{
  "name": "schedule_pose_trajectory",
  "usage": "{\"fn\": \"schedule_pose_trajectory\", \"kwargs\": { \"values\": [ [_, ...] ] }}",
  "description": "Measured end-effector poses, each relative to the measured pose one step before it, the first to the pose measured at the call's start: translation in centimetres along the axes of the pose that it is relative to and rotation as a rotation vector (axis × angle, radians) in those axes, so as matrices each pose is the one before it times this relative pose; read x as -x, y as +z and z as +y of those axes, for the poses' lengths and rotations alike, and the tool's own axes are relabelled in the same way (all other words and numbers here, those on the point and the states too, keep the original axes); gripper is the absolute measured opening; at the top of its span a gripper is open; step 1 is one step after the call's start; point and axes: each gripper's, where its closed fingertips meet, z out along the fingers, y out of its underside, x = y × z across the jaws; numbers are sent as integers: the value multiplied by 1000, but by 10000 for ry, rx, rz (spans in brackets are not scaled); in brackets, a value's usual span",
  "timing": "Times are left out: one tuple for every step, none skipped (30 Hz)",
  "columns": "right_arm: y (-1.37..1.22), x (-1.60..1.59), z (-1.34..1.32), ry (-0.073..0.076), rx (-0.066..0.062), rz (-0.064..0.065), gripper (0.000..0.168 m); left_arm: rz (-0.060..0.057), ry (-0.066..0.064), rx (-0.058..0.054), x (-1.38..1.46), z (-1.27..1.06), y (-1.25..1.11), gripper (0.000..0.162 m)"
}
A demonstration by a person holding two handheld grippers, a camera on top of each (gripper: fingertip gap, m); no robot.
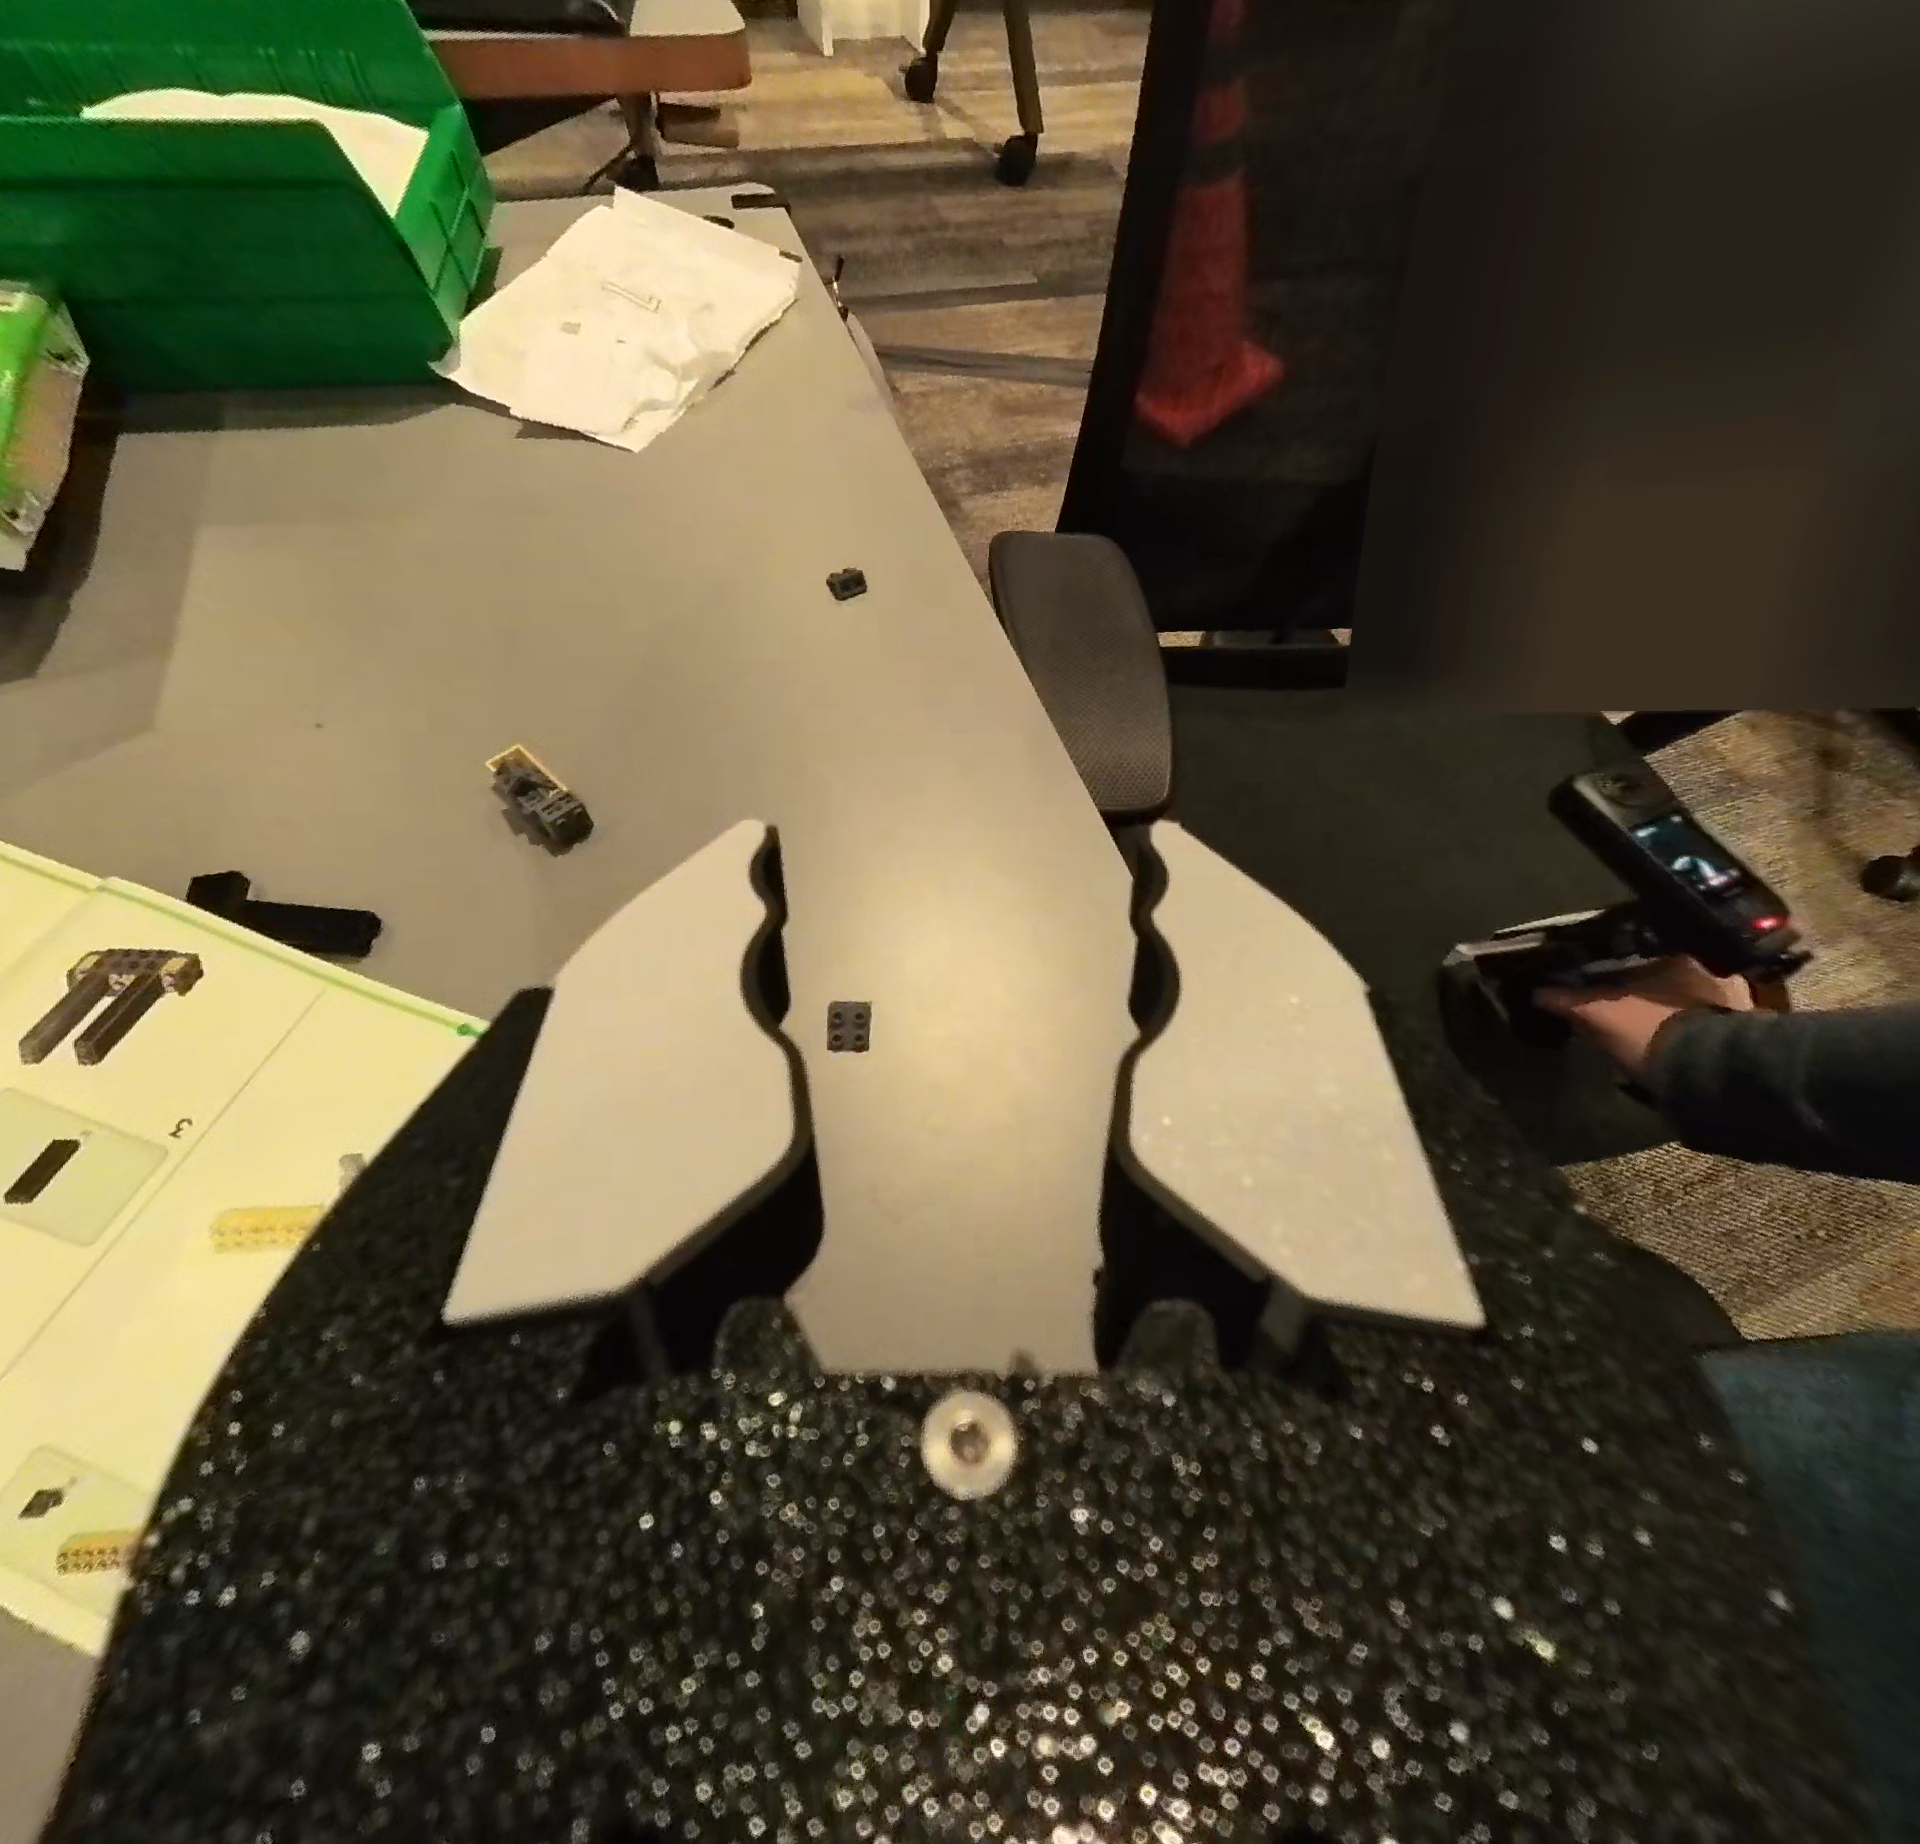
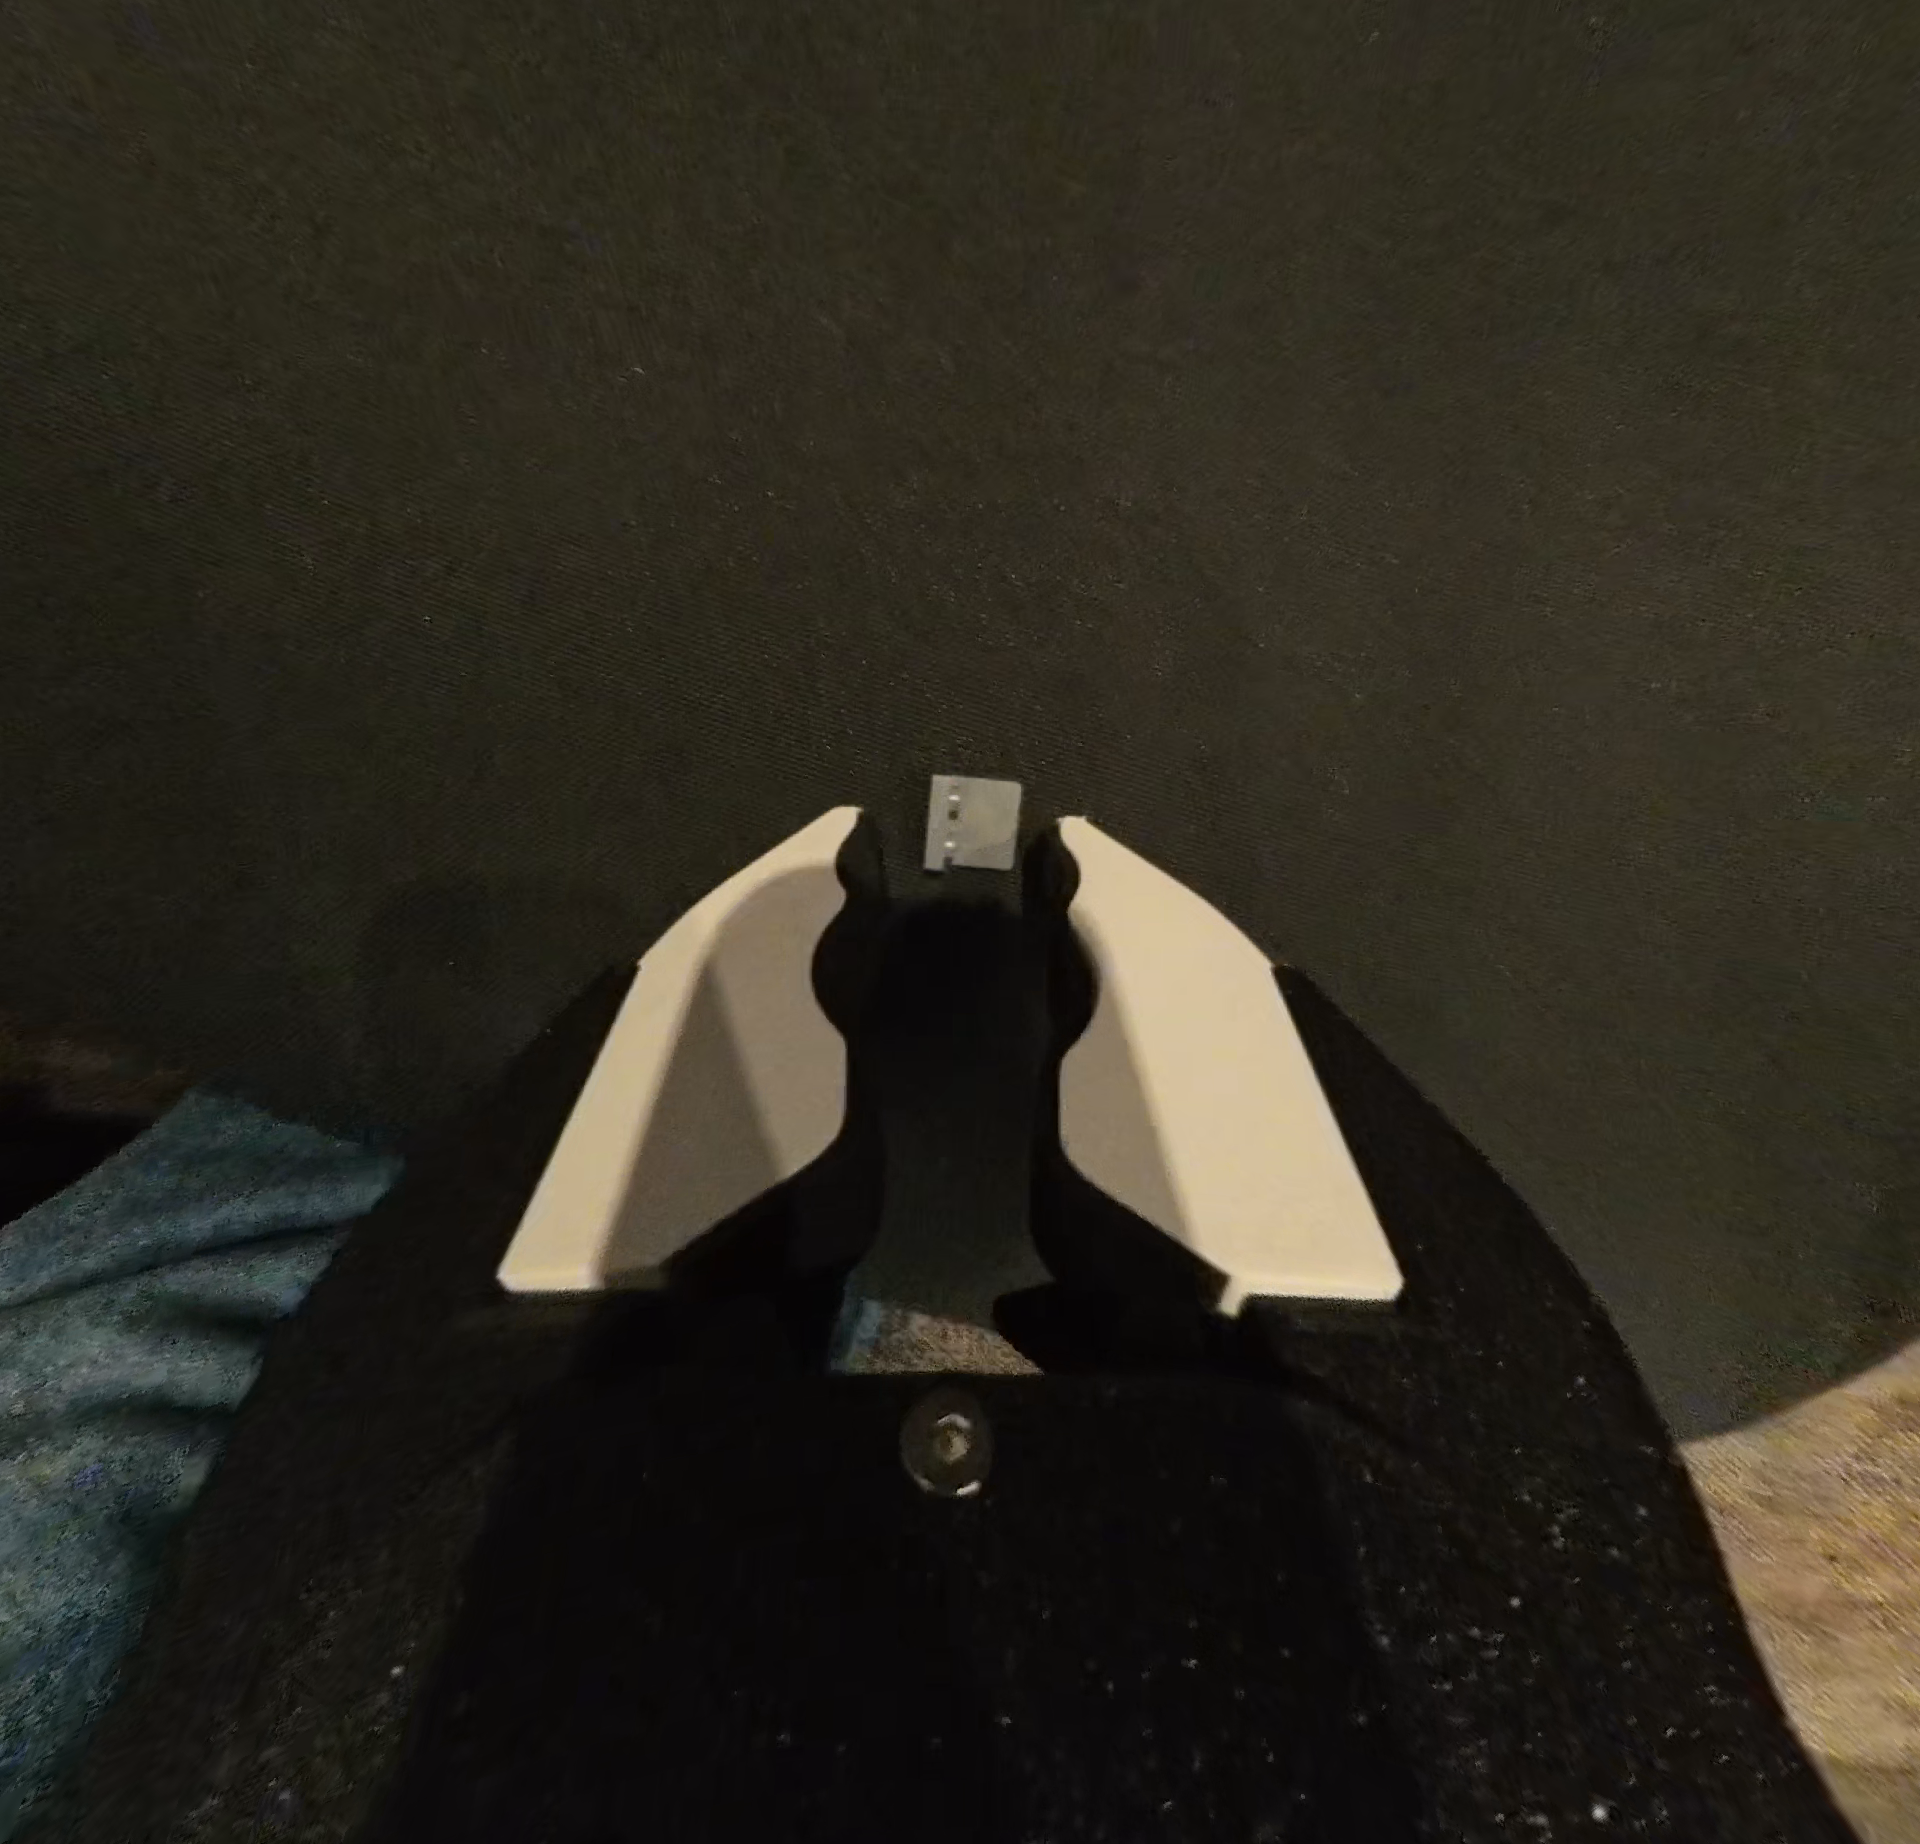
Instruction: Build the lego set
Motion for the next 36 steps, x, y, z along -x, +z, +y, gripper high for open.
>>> {"fn": "schedule_pose_trajectory", "kwargs": {
  "values": [
    [197,-160,70,-79,108,102,30,13,9,15,-14,-10,99,64],
    [168,10,49,3,95,-76,30,18,19,11,-33,-19,89,64],
    [27,-56,-45,52,23,-71,30,25,17,15,-43,-15,86,64],
    [3,-42,-38,72,11,-61,30,30,14,16,-64,-14,65,63],
    [-11,-18,7,34,-9,-48,29,31,9,17,-54,-3,65,63],
    [-32,21,98,9,23,-41,29,22,-4,17,-29,15,49,63],
    [-58,-79,97,21,46,28,25,17,-15,20,-11,24,35,63],
    [-51,-71,93,9,68,0,18,19,-21,24,-4,30,28,62],
    [-4,-11,92,-4,91,-93,17,25,-21,19,-1,48,24,62],
    [-101,10,16,-59,76,-80,17,23,-15,19,15,64,13,62],
    [-159,29,43,-151,70,-22,17,7,-12,23,49,85,-2,62],
    [-244,-8,39,-248,41,1,17,-18,-17,15,105,76,-4,62],
    [-388,140,-115,-323,-14,-60,17,-38,-33,2,146,54,-32,62],
    [-607,186,-442,-336,-173,-127,17,-45,-51,-13,162,-3,-62,62],
    [-903,397,-951,-330,-322,-174,17,-57,-60,-41,181,-58,-120,61],
    [-1229,494,-1402,-348,-457,-256,17,-97,-64,-70,235,-118,-194,61],
    [-1493,737,-1939,-428,-548,-302,16,-135,-74,-89,284,-167,-249,61],
    [-1692,937,-2463,-527,-650,-298,16,-152,-92,-104,299,-207,-318,61],
    [-1722,1134,-2956,-559,-707,-346,16,-162,-106,-127,330,-257,-392,61],
    [-1538,1275,-3327,-513,-702,-402,17,-187,-106,-148,343,-296,-457,61],
    [-1234,1399,-3572,-500,-687,-411,17,-215,-103,-151,407,-282,-519,61],
    [-798,1534,-3776,-532,-679,-447,17,-234,-117,-138,457,-265,-554,61],
    [-284,1703,-3768,-561,-625,-494,16,-235,-140,-127,468,-225,-571,61],
    [279,1692,-3616,-567,-550,-480,16,-225,-157,-135,483,-229,-584,61],
    [787,1704,-3354,-598,-495,-509,16,-206,-162,-144,460,-207,-550,61],
    [1287,1652,-2950,-557,-366,-526,16,-179,-137,-131,436,-161,-490,60],
    [1654,1578,-2570,-461,-290,-539,16,-190,-61,-89,483,-68,-405,60],
    [2054,1387,-2068,-370,-183,-527,16,-246,12,-52,597,10,-311,60],
    [2274,1116,-1676,-308,-101,-445,16,-262,9,-65,647,2,-240,60],
    [2468,720,-1184,-280,38,-438,16,-220,-43,-102,621,-39,-184,60],
    [2655,545,-734,-294,268,-401,16,-181,-59,-88,575,16,-120,60],
    [2571,279,-285,-313,420,-382,16,-218,-13,-28,647,150,-80,60],
    [2469,318,-122,-362,471,-346,16,-290,27,8,777,277,-60,60],
    [2196,81,180,-335,609,-362,16,-316,-14,5,834,365,-43,60],
    [1869,-15,285,-313,630,-286,16,-283,-106,-10,791,395,-19,60],
    [1484,-104,161,-322,503,-292,16,-230,-188,-22,709,414,3,60]
  ]
}}
